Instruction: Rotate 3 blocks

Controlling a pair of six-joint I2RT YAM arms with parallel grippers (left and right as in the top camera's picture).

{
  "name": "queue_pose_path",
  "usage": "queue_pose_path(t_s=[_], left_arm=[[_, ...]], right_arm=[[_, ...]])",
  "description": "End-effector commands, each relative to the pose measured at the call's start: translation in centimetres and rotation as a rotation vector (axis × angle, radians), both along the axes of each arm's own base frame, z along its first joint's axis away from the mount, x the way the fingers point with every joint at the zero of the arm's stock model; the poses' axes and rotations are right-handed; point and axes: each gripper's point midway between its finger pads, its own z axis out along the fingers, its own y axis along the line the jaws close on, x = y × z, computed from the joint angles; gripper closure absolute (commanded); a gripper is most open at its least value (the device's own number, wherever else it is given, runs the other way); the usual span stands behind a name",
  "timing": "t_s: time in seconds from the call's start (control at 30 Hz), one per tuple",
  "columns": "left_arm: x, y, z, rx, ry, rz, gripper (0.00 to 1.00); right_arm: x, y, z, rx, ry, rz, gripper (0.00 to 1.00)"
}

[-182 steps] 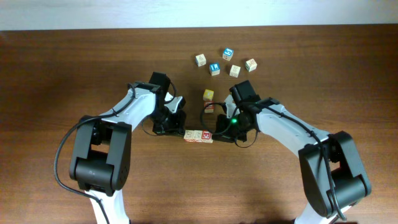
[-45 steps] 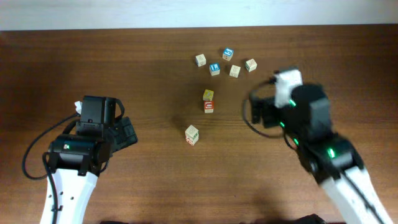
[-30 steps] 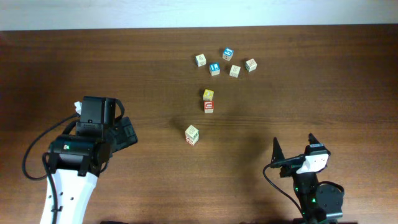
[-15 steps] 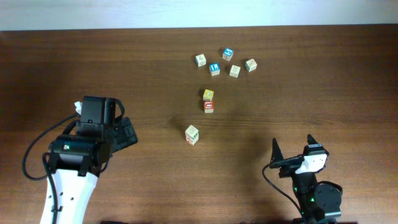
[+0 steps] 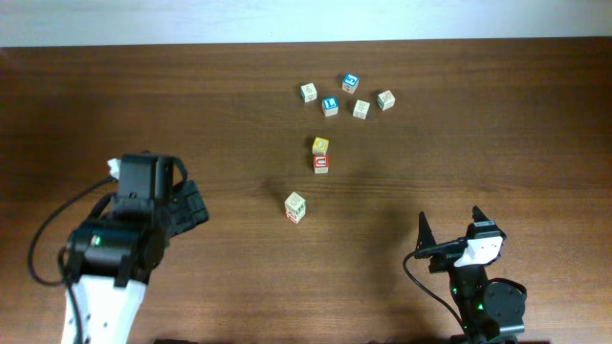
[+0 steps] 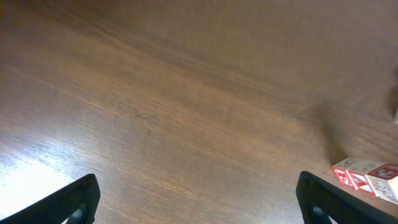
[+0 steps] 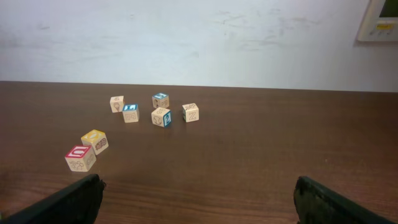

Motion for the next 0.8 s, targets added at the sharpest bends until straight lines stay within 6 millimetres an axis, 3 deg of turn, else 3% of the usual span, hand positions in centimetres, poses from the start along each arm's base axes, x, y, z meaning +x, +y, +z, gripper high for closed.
queue_pose_path(t_s=[0.0,0.1,0.2,0.3,0.5,0.67,0.77], left_arm=[[-0.2,1.1,1.9,0.078,-0.183,-0.028,0.01],[1.3,-1.5,2.9,0.171,-0.444,-0.345,0.01],[1.6,-3.6,3.2,0.294,-0.656,-0.556,0.01],[0.9,-3.6,2.0,0.369,-0.781,-0.573,0.01],[-0.3,-2.2,-3.1,0.403,-0.848,-0.515,0.01],[-0.5,-1.4,-5.5,0.420,-0.857,-0.484,0.01],[-0.5,-1.4,-5.5,0.419,-0.855,-0.484,0.01]], right_arm=[[0.0,-0.5,-0.2,-0.007,-0.004,-0.024,0.02],[0.0,-0.5,-0.2,-0.007,-0.004,-0.024,0.02],[0.0,-0.5,-0.2,-0.007,-0.004,-0.024,0.02],[0.0,-0.5,-0.2,-0.007,-0.004,-0.024,0.02],[0.0,-0.5,-0.2,-0.007,-0.004,-0.024,0.02],[0.0,-0.5,-0.2,-0.007,-0.004,-0.024,0.02],[0.0,-0.5,-0.2,-0.007,-0.004,-0.024,0.02]])
